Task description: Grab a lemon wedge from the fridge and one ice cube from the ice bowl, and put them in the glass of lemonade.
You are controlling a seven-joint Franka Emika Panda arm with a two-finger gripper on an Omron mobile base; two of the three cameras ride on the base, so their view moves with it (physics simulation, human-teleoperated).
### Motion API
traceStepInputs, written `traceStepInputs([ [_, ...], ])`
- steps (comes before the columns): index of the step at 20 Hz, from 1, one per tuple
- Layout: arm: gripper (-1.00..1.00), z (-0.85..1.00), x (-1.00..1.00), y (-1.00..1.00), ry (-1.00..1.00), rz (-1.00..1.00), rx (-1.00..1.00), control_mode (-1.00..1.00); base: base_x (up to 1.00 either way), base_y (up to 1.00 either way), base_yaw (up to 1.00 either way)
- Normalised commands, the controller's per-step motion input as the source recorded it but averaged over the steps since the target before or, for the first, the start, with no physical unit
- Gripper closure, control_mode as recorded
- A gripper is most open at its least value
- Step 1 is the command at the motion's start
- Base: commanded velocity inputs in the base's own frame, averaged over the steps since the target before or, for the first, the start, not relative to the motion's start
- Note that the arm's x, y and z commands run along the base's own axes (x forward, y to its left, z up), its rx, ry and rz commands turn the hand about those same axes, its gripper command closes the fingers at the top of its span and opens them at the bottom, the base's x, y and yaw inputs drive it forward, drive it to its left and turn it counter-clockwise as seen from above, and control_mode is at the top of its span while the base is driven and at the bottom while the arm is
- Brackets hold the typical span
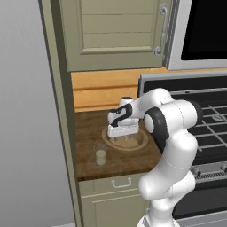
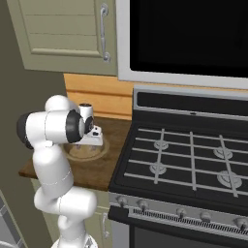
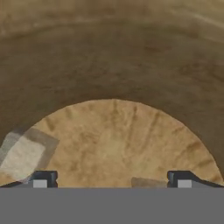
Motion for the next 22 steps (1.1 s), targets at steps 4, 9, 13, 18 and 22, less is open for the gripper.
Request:
traceStepInputs([
  [4, 1.00, 0.00, 0.00, 0.00, 0.00, 0.00, 0.00, -1.00, 0.00, 0.00, 0.00],
  [9, 1.00, 0.00, 0.00, 0.00, 0.00, 0.00, 0.00, -1.00, 0.00, 0.00, 0.00],
  [13, 1.00, 0.00, 0.00, 0.00, 0.00, 0.00, 0.00, -1.00, 0.00, 0.00, 0.00],
  [18, 1.00, 0.16, 0.00, 0.00, -0.02, 0.00, -0.04, -1.00, 0.00, 0.00, 0.00],
  [22, 1.00, 0.88, -0.24, -0.01, -0.13, 0.00, -0.03, -1.00, 0.00, 0.00, 0.00],
])
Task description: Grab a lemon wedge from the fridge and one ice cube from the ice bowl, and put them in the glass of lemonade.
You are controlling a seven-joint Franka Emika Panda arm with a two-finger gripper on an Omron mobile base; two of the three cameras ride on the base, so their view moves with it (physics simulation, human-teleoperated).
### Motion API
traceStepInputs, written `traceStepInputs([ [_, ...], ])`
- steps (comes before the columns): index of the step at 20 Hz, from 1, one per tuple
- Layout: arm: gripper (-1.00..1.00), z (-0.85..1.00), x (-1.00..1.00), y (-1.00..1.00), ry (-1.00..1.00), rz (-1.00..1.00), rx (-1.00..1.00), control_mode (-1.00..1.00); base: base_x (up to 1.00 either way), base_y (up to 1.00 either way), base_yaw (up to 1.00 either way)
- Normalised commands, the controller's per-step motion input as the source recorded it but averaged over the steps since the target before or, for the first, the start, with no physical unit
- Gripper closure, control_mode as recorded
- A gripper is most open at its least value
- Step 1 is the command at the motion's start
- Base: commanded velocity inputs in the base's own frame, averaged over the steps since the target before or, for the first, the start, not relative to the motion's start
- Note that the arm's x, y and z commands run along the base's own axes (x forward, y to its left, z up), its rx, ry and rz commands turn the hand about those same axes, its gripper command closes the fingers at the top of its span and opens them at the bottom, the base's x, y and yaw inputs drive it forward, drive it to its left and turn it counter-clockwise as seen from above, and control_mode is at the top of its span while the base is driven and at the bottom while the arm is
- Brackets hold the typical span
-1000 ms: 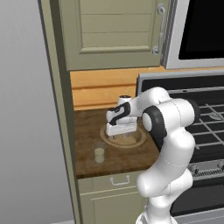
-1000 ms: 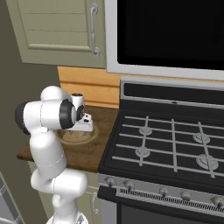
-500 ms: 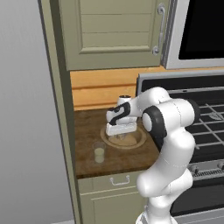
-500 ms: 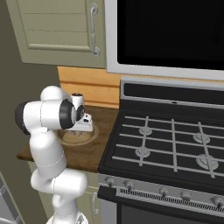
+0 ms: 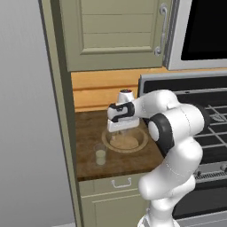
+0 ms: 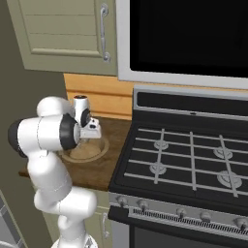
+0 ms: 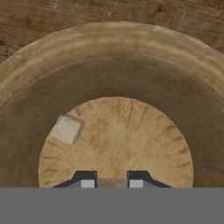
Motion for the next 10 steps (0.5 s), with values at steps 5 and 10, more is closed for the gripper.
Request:
traceStepInputs([
  [5, 1.00, 0.88, -0.14, -0.07, -0.14, 0.00, -0.09, -1.00, 0.00, 0.00, 0.00],
  [10, 1.00, 0.38, -0.17, -0.01, -0.06, -0.01, -0.05, -1.00, 0.00, 0.00, 0.00],
])
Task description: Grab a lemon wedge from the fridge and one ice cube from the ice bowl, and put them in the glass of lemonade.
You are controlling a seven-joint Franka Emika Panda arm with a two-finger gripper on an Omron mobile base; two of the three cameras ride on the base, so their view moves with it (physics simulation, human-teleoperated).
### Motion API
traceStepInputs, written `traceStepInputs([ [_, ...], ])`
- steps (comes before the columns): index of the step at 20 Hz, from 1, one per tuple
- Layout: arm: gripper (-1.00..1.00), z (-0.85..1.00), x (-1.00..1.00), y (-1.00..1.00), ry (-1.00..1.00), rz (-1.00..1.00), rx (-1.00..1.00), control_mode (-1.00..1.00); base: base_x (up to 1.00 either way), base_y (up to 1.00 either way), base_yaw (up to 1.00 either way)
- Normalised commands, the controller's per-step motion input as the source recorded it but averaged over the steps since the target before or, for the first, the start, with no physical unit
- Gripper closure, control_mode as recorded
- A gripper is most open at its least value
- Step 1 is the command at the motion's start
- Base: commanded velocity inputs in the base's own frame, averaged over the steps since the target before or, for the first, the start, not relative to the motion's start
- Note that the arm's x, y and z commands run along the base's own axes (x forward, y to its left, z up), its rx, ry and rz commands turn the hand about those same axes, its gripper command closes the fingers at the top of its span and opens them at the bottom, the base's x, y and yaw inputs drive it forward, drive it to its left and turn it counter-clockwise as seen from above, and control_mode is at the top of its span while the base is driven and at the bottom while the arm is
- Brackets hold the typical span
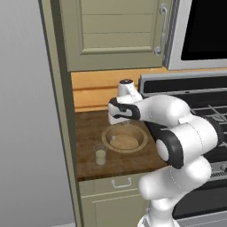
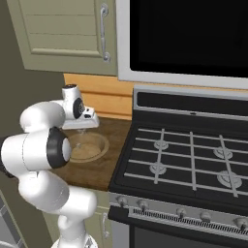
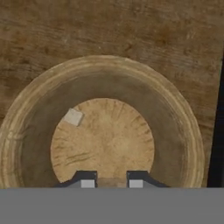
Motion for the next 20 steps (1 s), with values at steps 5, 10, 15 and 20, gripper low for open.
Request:
traceStepInputs([
  [5, 1.00, 0.24, -0.45, 0.00, -0.13, 0.00, 0.03, -1.00, 0.00, 0.00, 0.00],
  [10, 1.00, 0.17, -0.38, 0.00, -0.12, 0.00, 0.01, -1.00, 0.00, 0.00, 0.00],
  [15, 1.00, 0.31, -0.25, 0.01, -0.12, 0.02, 0.03, -1.00, 0.00, 0.00, 0.00],
  [20, 1.00, 0.56, -0.30, 0.02, -0.05, 0.12, 0.09, -1.00, 0.00, 0.00, 0.00],
])
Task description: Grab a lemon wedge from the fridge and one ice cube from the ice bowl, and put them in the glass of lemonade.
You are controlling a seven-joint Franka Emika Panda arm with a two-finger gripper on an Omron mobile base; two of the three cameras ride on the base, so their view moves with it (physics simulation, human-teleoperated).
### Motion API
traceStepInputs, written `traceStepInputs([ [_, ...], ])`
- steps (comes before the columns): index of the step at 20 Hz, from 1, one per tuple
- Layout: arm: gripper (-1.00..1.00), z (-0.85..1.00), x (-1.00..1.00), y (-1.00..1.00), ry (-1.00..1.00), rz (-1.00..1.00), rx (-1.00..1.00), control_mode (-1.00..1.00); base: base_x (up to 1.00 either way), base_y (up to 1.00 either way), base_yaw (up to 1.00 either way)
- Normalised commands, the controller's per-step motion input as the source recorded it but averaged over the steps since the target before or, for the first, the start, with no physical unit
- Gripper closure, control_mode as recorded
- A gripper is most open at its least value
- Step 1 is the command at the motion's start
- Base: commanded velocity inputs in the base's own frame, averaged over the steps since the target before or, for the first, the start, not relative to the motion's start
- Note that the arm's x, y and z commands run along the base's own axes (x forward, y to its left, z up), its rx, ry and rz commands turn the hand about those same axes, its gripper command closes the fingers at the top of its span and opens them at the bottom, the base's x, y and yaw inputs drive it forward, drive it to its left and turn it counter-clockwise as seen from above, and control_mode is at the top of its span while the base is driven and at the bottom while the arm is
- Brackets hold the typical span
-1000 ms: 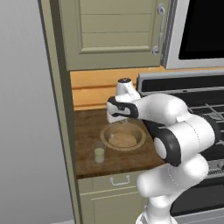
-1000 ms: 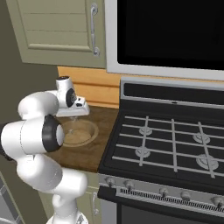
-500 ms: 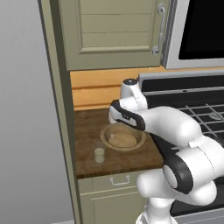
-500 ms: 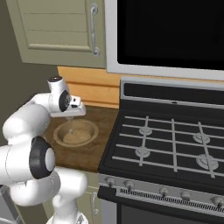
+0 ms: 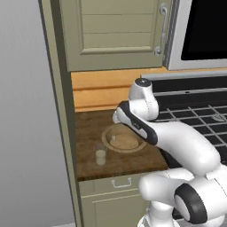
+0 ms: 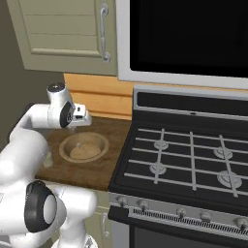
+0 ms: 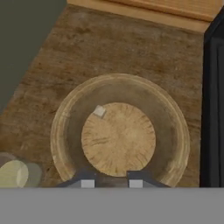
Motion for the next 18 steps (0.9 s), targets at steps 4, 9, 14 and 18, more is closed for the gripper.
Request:
traceStepInputs([
  [4, 1.00, 0.64, -0.41, 0.13, 0.29, 0.22, 0.04, -1.00, 0.00, 0.00, 0.00],
  [9, 1.00, 0.08, -0.45, 0.37, 0.14, 0.18, 0.00, -1.00, 0.00, 0.00, 0.00],
  [14, 1.00, -0.49, -0.26, 0.54, -0.05, 0.18, 0.01, -1.00, 0.00, 0.00, 0.00],
  [18, 1.00, -0.24, -0.07, 0.48, -0.18, 0.07, -0.08, -1.00, 0.00, 0.00, 0.00],
])
